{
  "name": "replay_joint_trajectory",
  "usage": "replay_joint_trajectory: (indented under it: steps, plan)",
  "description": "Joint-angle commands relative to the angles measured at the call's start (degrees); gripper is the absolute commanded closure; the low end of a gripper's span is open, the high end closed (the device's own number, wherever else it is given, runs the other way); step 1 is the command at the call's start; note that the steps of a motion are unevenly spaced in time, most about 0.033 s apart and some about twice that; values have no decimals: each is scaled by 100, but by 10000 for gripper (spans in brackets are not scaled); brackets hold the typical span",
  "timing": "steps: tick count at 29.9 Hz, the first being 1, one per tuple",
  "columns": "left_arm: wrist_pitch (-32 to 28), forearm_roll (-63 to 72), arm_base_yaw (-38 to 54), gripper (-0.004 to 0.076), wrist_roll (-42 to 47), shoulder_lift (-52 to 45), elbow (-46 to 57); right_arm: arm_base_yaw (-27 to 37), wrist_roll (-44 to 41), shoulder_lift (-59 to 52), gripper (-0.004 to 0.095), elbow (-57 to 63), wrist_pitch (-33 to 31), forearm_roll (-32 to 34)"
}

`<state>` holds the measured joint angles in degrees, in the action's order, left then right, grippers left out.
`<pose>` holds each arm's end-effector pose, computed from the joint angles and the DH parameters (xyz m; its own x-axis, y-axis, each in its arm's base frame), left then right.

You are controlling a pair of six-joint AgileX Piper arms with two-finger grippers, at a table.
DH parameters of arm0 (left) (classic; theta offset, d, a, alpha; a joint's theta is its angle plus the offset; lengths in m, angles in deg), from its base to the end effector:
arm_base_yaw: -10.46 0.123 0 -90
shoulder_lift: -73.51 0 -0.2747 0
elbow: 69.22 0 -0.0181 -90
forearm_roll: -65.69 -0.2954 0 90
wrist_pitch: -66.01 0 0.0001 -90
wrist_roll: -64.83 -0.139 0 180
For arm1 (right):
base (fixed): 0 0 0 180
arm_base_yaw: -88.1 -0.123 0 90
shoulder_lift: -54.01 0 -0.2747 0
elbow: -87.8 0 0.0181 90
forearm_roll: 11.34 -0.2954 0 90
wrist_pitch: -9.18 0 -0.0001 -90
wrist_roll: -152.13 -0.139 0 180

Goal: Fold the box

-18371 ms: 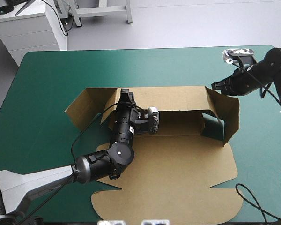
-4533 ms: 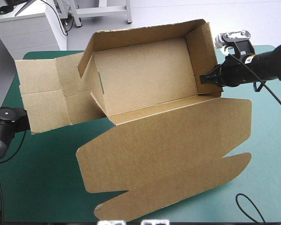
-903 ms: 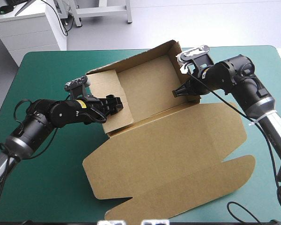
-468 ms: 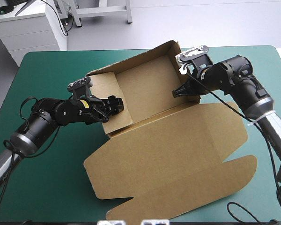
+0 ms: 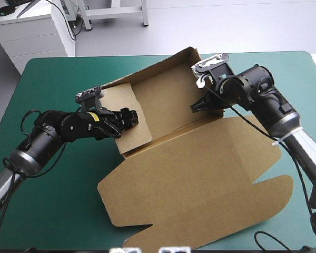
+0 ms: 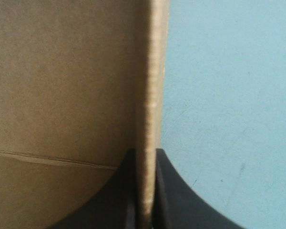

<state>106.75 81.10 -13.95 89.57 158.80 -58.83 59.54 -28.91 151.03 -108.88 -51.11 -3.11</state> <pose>0.3263 -0.1746 0.2880 -0.8292 -0.2676 -0.4908 0.0302 0.8553 -0.5173 0.3681 0.1807 0.3568 -0.6539 -0.4163 -0.6318 -0.4403 0.8885 -0.1297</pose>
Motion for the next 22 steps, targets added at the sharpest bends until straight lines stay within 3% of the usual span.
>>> replay_joint_trajectory:
  steps: [1, 4, 6, 15, 22]
  plan:
    - [-261, 100, -39, 314, 2, -194, -198, -15, -78, -254, 920, -287, 343, 42]
    - [-299, 112, -39, 515, 27, -194, -198, -27, -106, -254, 920, -436, 296, 20]
    - [-323, 112, -39, 720, 27, -194, -198, -27, -106, -254, 920, -525, 265, 9]
    - [-101, -301, -39, 731, -113, -95, -211, -27, -308, -254, 920, -574, 101, -85]
    - [660, -768, -39, 731, -206, 210, -1082, -17, -573, -192, 920, -574, 68, 2]
